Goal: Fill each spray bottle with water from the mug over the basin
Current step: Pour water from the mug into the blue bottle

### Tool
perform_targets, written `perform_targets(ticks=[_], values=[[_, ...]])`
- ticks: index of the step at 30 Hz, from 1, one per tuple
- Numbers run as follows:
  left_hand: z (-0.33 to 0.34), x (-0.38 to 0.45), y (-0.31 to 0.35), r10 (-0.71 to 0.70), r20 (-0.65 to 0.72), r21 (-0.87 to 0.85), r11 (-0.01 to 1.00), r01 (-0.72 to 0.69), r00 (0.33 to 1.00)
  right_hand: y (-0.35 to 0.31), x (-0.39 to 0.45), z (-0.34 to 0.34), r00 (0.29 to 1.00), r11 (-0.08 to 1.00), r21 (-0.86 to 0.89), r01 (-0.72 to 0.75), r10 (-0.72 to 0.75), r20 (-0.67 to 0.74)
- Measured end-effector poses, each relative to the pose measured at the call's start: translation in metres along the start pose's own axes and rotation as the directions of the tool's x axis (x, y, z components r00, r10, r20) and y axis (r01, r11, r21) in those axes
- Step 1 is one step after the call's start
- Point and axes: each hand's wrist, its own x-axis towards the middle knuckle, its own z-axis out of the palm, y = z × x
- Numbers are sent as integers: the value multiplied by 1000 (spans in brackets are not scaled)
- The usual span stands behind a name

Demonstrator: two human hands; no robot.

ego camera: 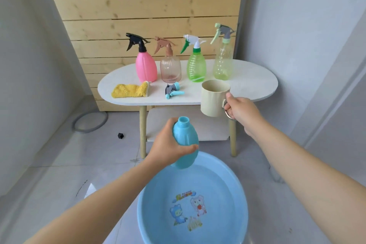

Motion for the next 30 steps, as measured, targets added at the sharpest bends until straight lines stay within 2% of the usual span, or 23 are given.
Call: perform_targets(ticks=[8, 13, 17, 20, 23, 24, 25, 27, 28, 30], values=[[7, 40, 17, -11, -24, 23, 1000, 12, 1000, -6, 80, 4, 996, 996, -70, -61, 57, -66], [6, 61, 23, 1, -36, 30, 1000, 0, 999, 4, 104, 14, 995, 995, -49, -90, 87, -48], [4, 70, 27, 16, -60, 24, 1000, -14, 998, 14, 110, 19, 997, 992, -107, -70, 67, -30], [2, 74, 30, 20, -62, 10, 1000, -19, 998, 19, 108, 15, 991, 975, -221, -28, -2, -134], [-3, 75, 33, 23, -51, -1, 1000, -23, 998, 16, 77, 10, 925, 955, -251, 160, -234, -300], [-5, 76, 35, 27, -37, 0, 1000, -27, 999, 15, 65, 9, 914, 948, -209, 241, -294, -280], [-8, 76, 36, 33, -18, 2, 999, -32, 999, 14, 52, 9, 930, 950, -120, 289, -308, -200], [-12, 78, 38, 39, 18, -1, 999, -39, 999, 15, 30, 10, 961, 966, 98, 238, -249, 117], [-15, 78, 38, 41, 29, -8, 999, -41, 999, 17, 22, 12, 932, 969, 162, 188, -228, 282], [-17, 79, 37, 53, 46, -21, 998, -52, 998, 24, 14, 17, 833, 974, 150, 168, -222, 507]])
